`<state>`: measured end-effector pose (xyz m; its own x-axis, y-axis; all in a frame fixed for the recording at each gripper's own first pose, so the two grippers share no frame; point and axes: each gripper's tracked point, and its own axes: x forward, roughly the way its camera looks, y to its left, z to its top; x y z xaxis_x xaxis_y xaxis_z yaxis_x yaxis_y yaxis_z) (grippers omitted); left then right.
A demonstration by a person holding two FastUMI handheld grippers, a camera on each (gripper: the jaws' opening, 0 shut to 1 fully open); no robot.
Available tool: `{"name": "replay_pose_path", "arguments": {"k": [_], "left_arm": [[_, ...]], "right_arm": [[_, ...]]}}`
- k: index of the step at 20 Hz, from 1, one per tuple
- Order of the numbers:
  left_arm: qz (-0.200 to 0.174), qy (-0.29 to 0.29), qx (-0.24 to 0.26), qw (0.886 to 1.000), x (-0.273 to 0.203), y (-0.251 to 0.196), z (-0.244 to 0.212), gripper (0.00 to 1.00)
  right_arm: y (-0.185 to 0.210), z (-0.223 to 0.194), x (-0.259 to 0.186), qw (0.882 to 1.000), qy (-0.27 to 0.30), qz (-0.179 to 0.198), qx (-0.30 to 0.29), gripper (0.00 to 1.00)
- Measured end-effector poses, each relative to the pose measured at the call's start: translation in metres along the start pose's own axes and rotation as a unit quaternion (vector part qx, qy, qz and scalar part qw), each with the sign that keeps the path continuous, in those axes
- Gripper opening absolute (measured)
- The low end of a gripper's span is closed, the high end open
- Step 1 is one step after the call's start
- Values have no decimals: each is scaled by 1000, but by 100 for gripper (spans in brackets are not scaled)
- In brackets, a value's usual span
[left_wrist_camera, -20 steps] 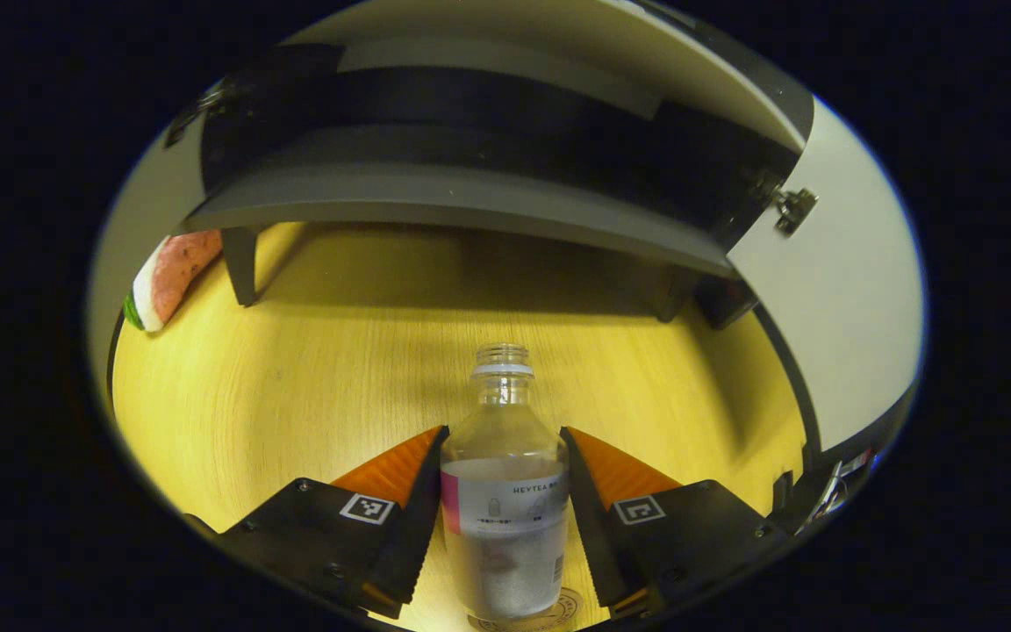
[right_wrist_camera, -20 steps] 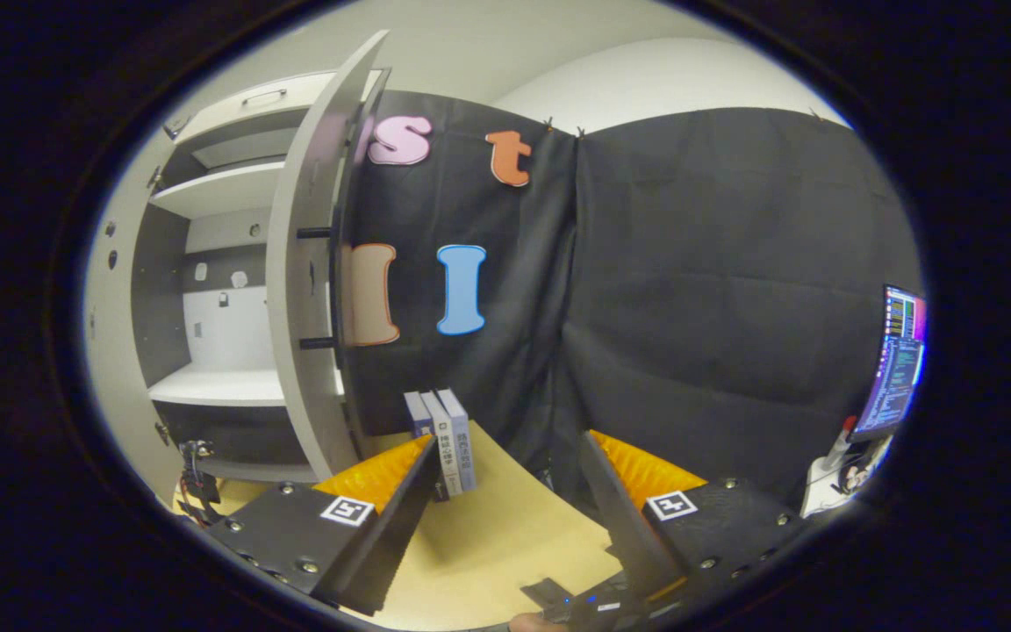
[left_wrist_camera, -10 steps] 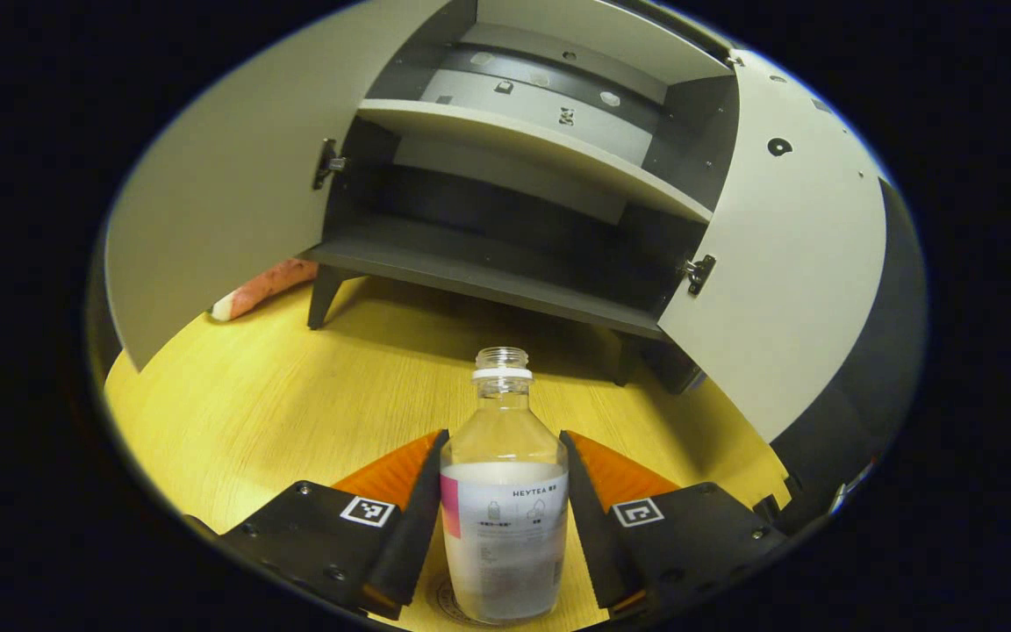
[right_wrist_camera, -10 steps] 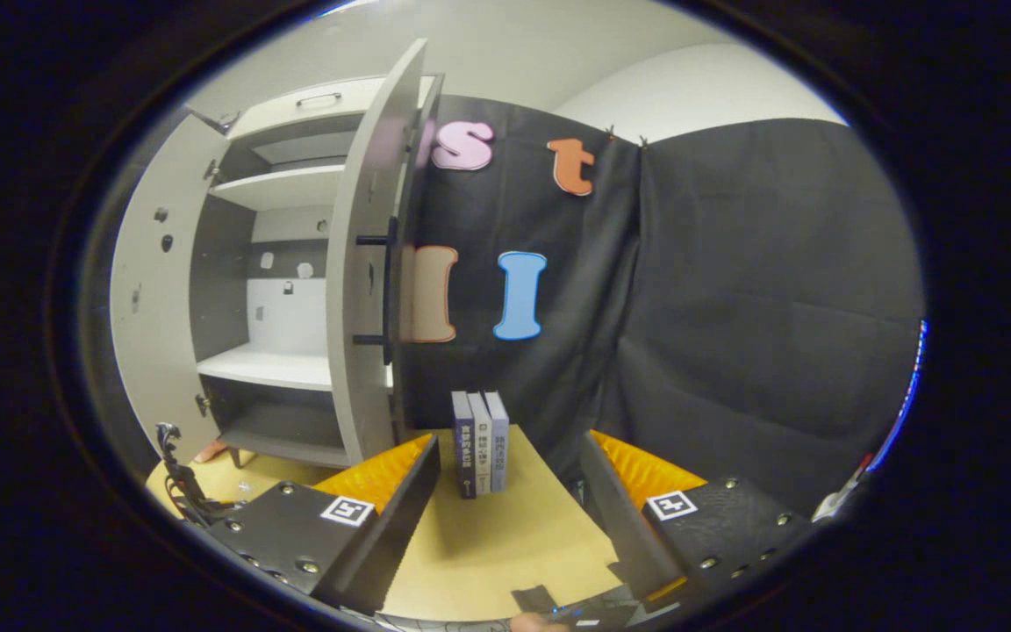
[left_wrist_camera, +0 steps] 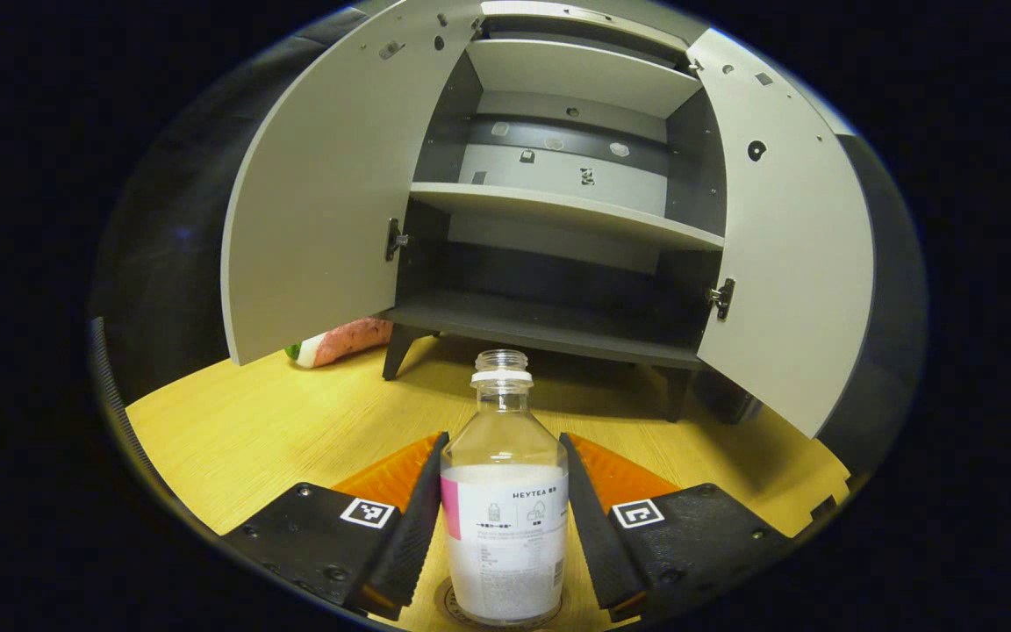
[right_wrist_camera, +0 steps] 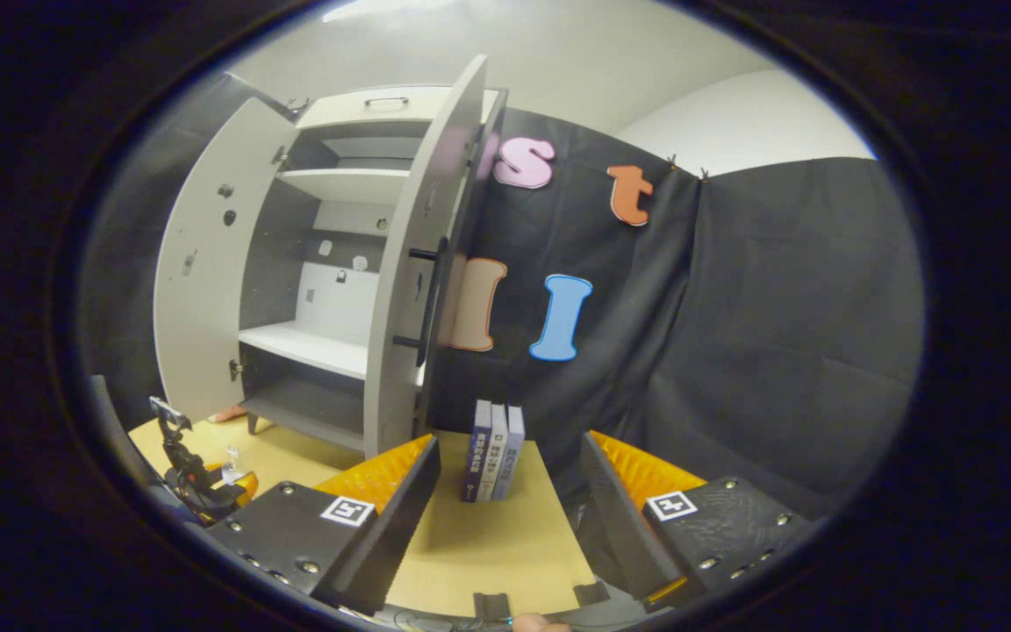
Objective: Grasp the bottle in the cabinet with the left hand and place it on the coaster, then close the right door with the right hand and the left door with the left hand.
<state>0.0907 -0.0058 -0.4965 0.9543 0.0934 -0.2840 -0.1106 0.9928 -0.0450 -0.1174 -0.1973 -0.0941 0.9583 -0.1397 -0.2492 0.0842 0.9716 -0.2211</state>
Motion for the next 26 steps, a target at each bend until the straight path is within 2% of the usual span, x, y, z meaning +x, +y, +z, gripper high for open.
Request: {"name": "replay_pose_path", "arguments": {"k": [4, 7, 8, 10, 12, 16, 19, 20, 23, 26], "left_arm": [[12, -17, 45, 999, -8, -11, -3, 75], [15, -40, 56, 998, -18, -15, -4, 76], [15, -36, 54, 998, -22, -17, -8, 76], [14, -48, 55, 997, -25, -19, -5, 76], [16, -50, 57, 997, -31, -19, -7, 76], [8, -31, 65, 997, -46, -28, -23, 77], [4, -12, 72, 997, -55, -31, -34, 77], [3, -17, 71, 997, -57, -30, -29, 77], [-11, -24, 49, 998, -60, -32, -10, 76], [-25, -57, 45, 997, -70, -34, 28, 77]], "right_arm": [[5, 3, -3, 1000, -2, 19, 0, 94], [8, 8, -4, 1000, -6, 27, 4, 94], [11, 8, -5, 999, -5, 32, 1, 99], [18, 6, -6, 999, -4, 42, -7, 94], [27, 7, -6, 999, -5, 51, -11, 96], [33, 15, -3, 998, -16, 61, -10, 94], [35, 12, 1, 998, -11, 64, 0, 96], [37, 9, 2, 998, -7, 68, 3, 94], [64, 1, 1, 995, 4, 99, -3, 94], [124, 7, -4, 985, -4, 170, -40, 94]]}}
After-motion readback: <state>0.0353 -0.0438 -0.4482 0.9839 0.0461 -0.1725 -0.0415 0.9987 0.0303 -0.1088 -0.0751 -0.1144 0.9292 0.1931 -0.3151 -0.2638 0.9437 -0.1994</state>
